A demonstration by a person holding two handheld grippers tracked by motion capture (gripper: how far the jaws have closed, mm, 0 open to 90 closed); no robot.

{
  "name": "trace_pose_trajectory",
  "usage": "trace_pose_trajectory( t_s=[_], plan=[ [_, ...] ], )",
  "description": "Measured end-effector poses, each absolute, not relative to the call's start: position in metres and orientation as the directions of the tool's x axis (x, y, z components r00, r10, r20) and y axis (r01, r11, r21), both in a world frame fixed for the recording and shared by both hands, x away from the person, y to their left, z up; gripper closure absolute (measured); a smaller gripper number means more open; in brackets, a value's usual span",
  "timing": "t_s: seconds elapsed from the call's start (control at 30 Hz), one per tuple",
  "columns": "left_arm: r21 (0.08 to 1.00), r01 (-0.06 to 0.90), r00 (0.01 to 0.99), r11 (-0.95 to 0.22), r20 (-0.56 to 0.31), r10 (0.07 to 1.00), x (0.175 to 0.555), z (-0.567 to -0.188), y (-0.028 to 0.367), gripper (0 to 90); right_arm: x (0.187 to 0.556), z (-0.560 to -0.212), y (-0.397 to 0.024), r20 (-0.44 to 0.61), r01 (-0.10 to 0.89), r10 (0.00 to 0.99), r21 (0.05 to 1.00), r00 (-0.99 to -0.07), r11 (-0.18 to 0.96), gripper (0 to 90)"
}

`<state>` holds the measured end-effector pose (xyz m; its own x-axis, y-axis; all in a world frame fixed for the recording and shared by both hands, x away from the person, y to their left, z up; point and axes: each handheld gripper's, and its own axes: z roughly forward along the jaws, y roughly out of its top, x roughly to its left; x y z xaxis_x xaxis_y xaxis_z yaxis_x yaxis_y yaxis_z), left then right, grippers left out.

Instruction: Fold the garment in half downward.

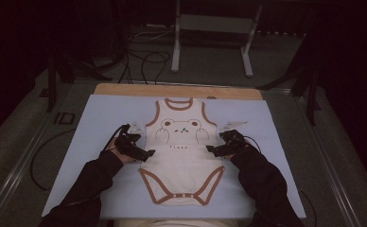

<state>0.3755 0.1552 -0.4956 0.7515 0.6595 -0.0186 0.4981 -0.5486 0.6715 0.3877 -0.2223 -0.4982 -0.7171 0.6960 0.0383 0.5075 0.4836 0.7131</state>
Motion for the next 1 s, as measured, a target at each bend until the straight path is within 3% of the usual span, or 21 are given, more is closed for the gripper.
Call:
trace_pose_trajectory(
  t_s=[0.23, 0.53, 0.7, 0.83, 1.0],
  plan=[
    [0.646, 0.523, 0.731, -0.556, -0.005, 0.683, 0.382, -0.501, 0.154, 10.4, 0.396, -0.506, -0.228, 0.044, 0.537, 0.711, 0.688, -0.702, 0.487, 27.1],
    [0.623, 0.521, 0.738, -0.583, 0.013, 0.674, 0.388, -0.508, 0.148, 34.9, 0.403, -0.517, -0.226, 0.052, 0.563, 0.709, 0.650, -0.703, 0.510, 36.0],
    [0.605, 0.535, 0.735, -0.590, 0.011, 0.678, 0.390, -0.513, 0.146, 40.5, 0.404, -0.517, -0.226, 0.040, 0.562, 0.710, 0.644, -0.703, 0.519, 43.0],
    [0.611, 0.545, 0.737, -0.575, -0.021, 0.675, 0.392, -0.514, 0.146, 43.4, 0.402, -0.515, -0.223, 0.019, 0.548, 0.695, 0.632, -0.719, 0.549, 52.5],
    [0.598, 0.546, 0.749, -0.586, -0.036, 0.662, 0.393, -0.512, 0.142, 54.2, 0.400, -0.514, -0.220, 0.029, 0.536, 0.670, 0.626, -0.741, 0.566, 68.8]
  ],
)
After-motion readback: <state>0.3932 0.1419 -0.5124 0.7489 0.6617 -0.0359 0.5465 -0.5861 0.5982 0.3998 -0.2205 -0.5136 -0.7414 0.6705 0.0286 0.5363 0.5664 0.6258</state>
